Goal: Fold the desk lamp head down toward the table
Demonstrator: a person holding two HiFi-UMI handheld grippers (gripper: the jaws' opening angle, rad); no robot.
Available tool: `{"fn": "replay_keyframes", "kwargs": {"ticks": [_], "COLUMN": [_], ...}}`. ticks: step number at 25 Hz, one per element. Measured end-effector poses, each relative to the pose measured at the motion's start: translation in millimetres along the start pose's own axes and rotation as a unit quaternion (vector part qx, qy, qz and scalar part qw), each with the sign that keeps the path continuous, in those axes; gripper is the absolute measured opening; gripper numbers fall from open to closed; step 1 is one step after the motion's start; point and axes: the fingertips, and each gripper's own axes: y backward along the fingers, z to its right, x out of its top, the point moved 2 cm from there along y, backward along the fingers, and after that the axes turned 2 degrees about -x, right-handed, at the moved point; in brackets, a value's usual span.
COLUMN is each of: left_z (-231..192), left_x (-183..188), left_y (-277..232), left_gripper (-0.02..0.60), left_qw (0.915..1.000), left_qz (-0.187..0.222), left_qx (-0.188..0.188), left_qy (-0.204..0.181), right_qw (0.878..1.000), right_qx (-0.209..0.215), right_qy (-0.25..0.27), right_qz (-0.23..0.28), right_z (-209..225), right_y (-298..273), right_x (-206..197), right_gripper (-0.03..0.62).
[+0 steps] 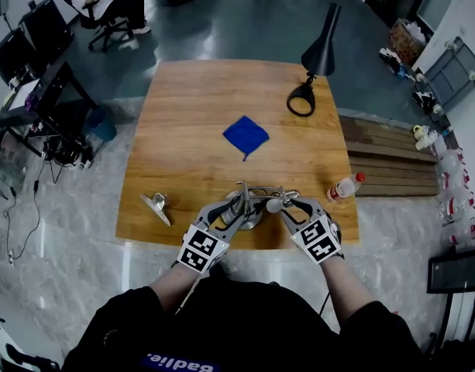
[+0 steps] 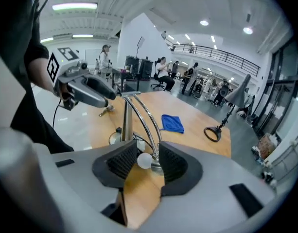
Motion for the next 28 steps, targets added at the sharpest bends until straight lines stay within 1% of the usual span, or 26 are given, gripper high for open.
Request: {"fn": "replay_keyframes", "kwargs": {"ticks": [2,5,7,9,12,14,18,20,24,28], "left_z": [20,57,82,108,141,154,168,173,173,171], "left_x": [8,21,32,43,60,73,85,86,81,79], "left_y": [10,23,28,32,43,53,73,82,98,110], "left_gripper": [0.149,0.149,0.149,0.147,0.147,0.147,0.146,0.142,0.076,0.009], "left_qw": [0.9996,0.9968,0.9949,0.9937,0.9919,0.9910,0.9888,0.9885,0.9877,0.9883], "left_qz": [0.010,0.034,0.046,0.056,0.077,0.094,0.122,0.129,0.141,0.140], "left_qx": [0.025,0.063,0.079,0.083,0.076,0.068,0.050,0.037,0.018,0.003], "left_qy": [0.011,0.034,0.042,0.050,0.066,0.067,0.070,0.069,0.064,0.061], "right_qw": [0.998,0.992,0.985,0.978,0.965,0.958,0.942,0.936,0.934,0.934], "right_qx": [0.023,0.060,0.082,0.106,0.141,0.155,0.171,0.169,0.150,0.141], "right_qy": [-0.044,-0.066,-0.079,-0.103,-0.142,-0.154,-0.162,-0.165,-0.165,-0.166], "right_qz": [0.040,0.092,0.126,0.148,0.169,0.188,0.239,0.261,0.280,0.285], "right_z": [-6,-19,-25,-31,-47,-59,-81,-90,-104,-119], "right_y": [16,45,67,87,114,132,160,170,177,180], "right_x": [-1,-5,-6,-11,-14,-7,15,24,34,42], "right_gripper": [0.129,0.129,0.129,0.127,0.127,0.127,0.124,0.100,0.052,0.007]}}
